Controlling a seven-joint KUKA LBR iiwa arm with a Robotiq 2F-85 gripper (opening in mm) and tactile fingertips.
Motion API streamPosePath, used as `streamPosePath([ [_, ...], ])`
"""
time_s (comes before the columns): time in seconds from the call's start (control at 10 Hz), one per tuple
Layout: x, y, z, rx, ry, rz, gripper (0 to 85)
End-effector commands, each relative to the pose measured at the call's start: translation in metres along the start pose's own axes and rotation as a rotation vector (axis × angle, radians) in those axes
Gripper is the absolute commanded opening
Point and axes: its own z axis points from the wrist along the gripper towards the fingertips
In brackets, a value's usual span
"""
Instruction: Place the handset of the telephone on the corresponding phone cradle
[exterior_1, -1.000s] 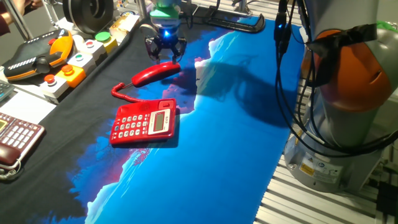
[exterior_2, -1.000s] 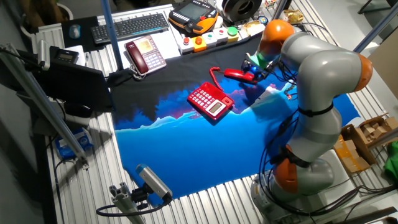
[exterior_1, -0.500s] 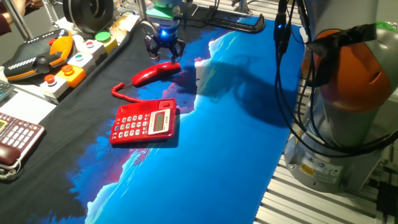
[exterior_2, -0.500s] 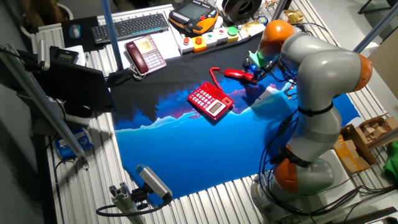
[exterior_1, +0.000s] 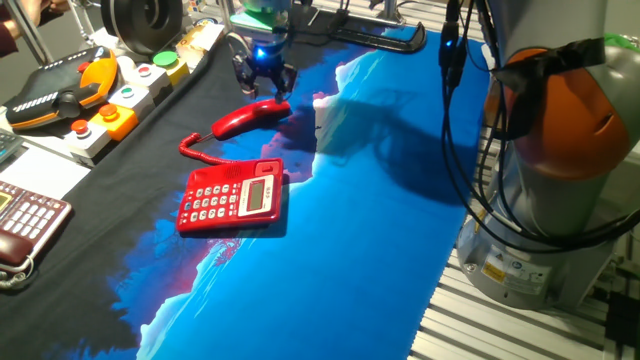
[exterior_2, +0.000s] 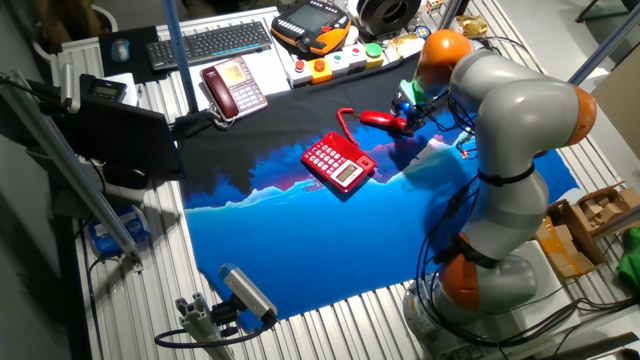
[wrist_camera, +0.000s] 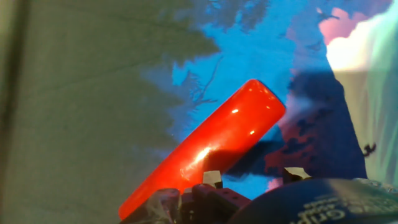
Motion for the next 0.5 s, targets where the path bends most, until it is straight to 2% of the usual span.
streamPosePath([
  [0.0,0.0000,0.0000,0.0001,0.020,0.006,0.102,54.3],
  [0.2,0.0000,0.0000,0.0001,0.064,0.012,0.098,54.3],
  [0.4,0.0000,0.0000,0.0001,0.103,-0.002,0.061,54.7],
])
